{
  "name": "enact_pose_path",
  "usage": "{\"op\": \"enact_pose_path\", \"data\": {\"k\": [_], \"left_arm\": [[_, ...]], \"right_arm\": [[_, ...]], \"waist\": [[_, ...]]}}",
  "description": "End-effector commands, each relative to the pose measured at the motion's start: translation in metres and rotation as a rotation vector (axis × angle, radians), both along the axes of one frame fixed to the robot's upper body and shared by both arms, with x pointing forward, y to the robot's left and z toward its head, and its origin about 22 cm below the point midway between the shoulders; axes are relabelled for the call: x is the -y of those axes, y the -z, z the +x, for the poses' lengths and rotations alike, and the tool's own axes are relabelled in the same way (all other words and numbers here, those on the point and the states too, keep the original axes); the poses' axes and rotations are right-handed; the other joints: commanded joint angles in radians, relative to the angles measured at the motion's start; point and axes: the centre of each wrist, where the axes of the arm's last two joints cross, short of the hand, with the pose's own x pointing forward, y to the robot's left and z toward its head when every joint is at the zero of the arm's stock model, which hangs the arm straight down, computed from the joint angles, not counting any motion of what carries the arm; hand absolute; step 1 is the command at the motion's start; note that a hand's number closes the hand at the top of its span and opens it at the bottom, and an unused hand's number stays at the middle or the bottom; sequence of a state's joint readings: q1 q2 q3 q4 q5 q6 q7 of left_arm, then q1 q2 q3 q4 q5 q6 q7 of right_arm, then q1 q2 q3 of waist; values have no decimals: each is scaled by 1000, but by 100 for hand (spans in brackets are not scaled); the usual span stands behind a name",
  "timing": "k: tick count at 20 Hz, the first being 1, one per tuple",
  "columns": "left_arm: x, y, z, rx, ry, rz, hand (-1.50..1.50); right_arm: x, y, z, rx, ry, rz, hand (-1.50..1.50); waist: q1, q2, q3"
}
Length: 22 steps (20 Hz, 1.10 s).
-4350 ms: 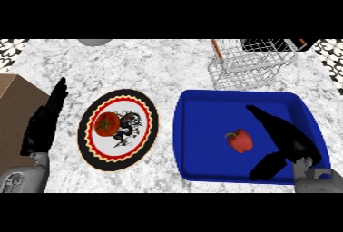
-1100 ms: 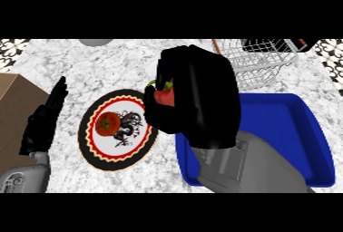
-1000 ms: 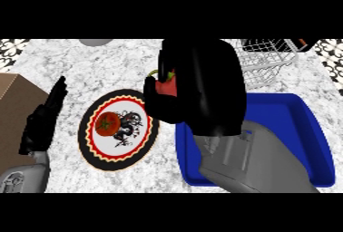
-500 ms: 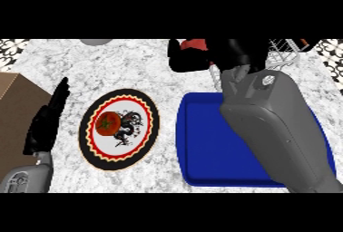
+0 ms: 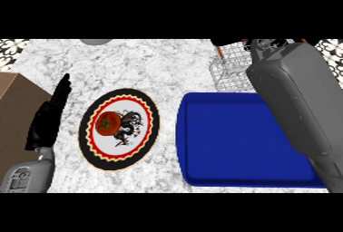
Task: Pick the bell pepper from the tray and place it in the tiered basket
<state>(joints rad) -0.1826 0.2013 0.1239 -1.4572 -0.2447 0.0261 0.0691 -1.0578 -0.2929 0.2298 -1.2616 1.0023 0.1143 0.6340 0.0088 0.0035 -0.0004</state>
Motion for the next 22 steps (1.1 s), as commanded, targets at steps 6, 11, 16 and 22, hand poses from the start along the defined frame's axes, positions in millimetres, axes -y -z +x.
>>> {"op": "enact_pose_path", "data": {"k": [6, 11, 16, 22], "left_arm": [[3, -2, -8, 20, 13, 1, 0], [-11, 9, -6, -2, 10, 1, 0], [-10, 0, -4, 11, -2, -1, 0], [-3, -5, -5, -9, -1, -11, 0]], "right_arm": [[53, 4, 43, -53, -31, -58, 150], [76, 40, 55, -126, -79, 34, 150], [84, 47, 67, -219, -96, 58, 150], [100, 81, 65, -364, -40, 246, -150]], "waist": [[5, -1, 0], [8, 2, 0], [10, 1, 0], [2, -2, 0]]}}
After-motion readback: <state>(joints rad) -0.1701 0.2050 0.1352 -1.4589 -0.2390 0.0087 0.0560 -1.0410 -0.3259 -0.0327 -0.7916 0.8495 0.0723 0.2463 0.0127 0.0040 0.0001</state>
